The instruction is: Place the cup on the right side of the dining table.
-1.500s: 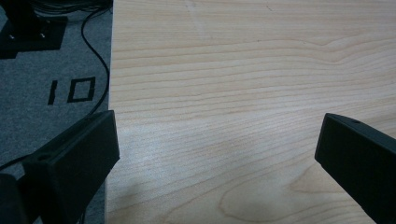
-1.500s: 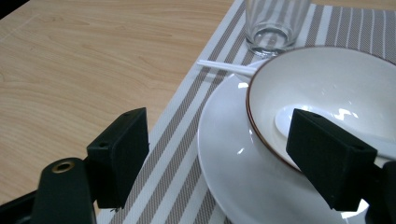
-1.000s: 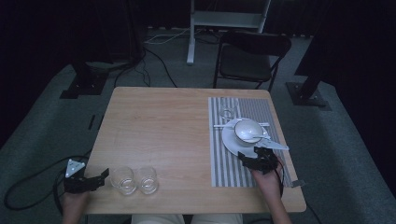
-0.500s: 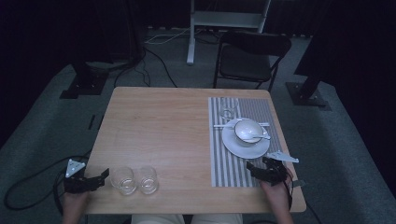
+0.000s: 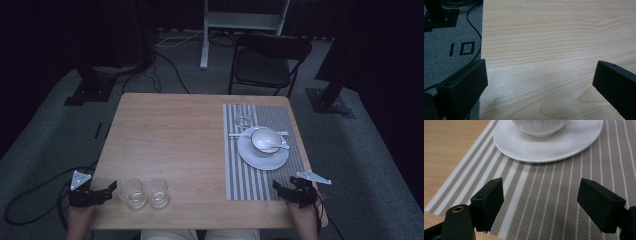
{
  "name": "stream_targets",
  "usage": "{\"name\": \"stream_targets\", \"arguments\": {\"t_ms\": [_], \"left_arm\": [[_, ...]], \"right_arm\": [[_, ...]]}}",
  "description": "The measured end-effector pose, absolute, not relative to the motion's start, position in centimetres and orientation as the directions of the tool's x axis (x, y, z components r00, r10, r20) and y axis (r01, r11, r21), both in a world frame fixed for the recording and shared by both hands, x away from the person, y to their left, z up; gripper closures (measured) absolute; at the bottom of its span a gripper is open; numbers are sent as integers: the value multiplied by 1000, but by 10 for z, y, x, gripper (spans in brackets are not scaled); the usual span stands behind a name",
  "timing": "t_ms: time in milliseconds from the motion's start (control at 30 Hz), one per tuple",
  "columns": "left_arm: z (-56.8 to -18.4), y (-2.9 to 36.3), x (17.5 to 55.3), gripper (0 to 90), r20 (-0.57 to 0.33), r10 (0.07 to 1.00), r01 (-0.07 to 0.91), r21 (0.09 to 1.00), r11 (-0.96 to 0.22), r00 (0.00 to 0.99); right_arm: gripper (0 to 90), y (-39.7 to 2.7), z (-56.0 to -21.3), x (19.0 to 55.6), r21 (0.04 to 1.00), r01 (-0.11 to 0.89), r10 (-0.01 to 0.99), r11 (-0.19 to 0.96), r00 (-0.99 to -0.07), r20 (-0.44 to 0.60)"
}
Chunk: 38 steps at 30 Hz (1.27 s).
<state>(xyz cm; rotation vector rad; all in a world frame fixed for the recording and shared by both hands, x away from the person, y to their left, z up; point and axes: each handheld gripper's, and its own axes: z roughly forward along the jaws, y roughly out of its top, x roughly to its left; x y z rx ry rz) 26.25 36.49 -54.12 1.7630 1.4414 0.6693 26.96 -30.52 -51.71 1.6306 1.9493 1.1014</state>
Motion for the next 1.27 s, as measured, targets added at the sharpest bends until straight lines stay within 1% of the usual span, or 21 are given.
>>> {"name": "stream_targets", "arguments": {"t_ms": [400, 533, 600, 800, 1067, 1267], "left_arm": [[-541, 364, 263, 2, -60, 971, 578, 811, -87, 230], [-541, 364, 263, 1, -58, 971, 578, 811, -89, 231], [-541, 364, 262, 2, -58, 971, 579, 811, -90, 232], [-541, 364, 262, 1, -58, 972, 580, 810, -87, 227], [-541, 364, 262, 2, -58, 972, 581, 809, -87, 226], [-541, 364, 262, 1, -60, 972, 582, 808, -87, 228]], "right_arm": [[204, -325, -523, 249, 760, 649, 953, 6, -234, 193], [204, -338, -529, 239, 753, 658, 959, -17, -202, 198], [204, -338, -529, 239, 753, 658, 959, -17, -202, 198], [205, -357, -533, 222, 749, 659, 966, -68, -142, 214], [205, -370, -536, 213, 744, 662, 970, -91, -111, 217], [206, -380, -530, 208, 754, 647, 974, -110, -83, 213]]}}
